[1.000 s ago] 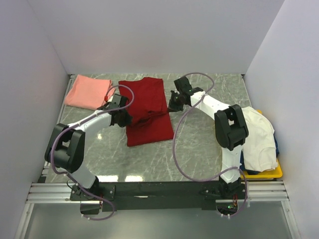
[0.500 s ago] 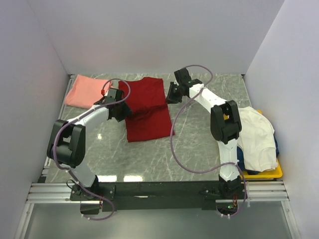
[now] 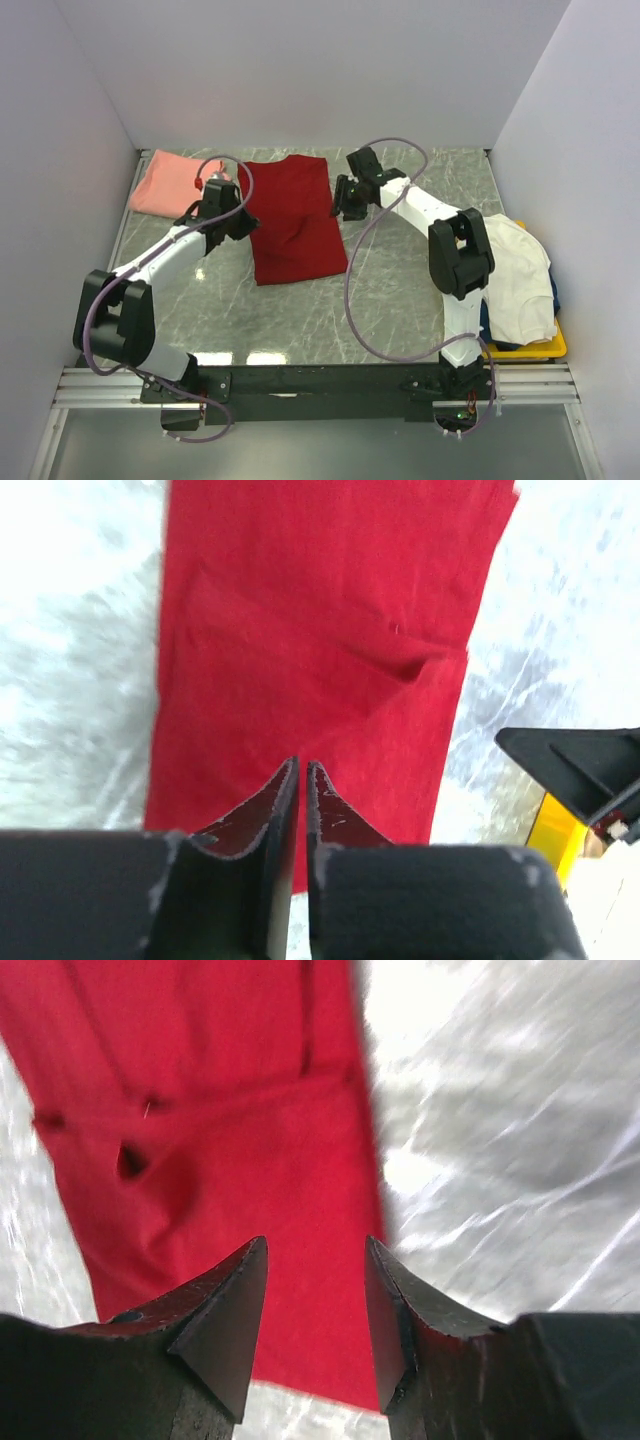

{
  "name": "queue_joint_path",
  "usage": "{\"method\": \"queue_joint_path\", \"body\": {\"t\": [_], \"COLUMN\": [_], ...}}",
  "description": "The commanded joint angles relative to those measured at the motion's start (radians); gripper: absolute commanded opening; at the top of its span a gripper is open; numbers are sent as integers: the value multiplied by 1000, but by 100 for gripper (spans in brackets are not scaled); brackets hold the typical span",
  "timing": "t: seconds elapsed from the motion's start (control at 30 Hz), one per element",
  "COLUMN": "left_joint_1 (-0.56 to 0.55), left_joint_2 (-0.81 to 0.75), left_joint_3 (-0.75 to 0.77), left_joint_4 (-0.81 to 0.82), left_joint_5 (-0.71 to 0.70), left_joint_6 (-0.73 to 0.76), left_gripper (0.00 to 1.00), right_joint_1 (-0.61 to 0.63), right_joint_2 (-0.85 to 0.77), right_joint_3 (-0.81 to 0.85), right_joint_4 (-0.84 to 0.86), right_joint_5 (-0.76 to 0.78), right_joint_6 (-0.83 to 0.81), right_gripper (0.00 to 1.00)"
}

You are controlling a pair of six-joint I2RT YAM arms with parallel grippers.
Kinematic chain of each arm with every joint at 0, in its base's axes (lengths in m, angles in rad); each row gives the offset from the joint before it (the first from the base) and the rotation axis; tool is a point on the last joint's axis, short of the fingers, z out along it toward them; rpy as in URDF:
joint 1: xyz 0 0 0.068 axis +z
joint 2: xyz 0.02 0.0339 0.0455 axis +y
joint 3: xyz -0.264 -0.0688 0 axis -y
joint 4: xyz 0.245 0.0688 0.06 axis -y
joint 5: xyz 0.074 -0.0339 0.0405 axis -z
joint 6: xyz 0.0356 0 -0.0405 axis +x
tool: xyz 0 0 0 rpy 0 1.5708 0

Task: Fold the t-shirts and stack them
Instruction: Fold the tshirt

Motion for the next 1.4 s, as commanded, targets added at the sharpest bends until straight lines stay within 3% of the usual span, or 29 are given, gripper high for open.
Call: {"method": "queue_joint_path", "body": {"t": [0.0, 0.2, 0.4, 0.5, 0.7, 1.17, 1.37], "left_joint_1": [-33, -30, -30, -31, -31, -51, -51], "left_joint_2": [5, 137, 325, 379, 448, 540, 557], "left_joint_3": [-44, 92, 325, 385, 446, 523, 548], "left_joint_4": [68, 34, -148, -182, -234, -276, -288], "left_joint_5": [34, -22, -231, -272, -346, -366, -349], "left_joint_6": [-24, 0, 92, 118, 160, 192, 198], "left_gripper": [12, 14, 35, 40, 40, 39, 33], "right_joint_1": [67, 107, 129, 136, 153, 156, 156], "right_joint_2": [-93, -59, -104, -139, -189, -209, -203], "right_joint_3": [-58, -93, -222, -285, -358, -420, -429], "right_joint_4": [64, 93, 171, 203, 240, 268, 269], "right_joint_5": [23, 17, 9, 11, 15, 25, 25], "right_joint_6": [-4, 16, 46, 58, 76, 82, 85], "right_gripper": [50, 49, 48, 48, 48, 47, 46]}}
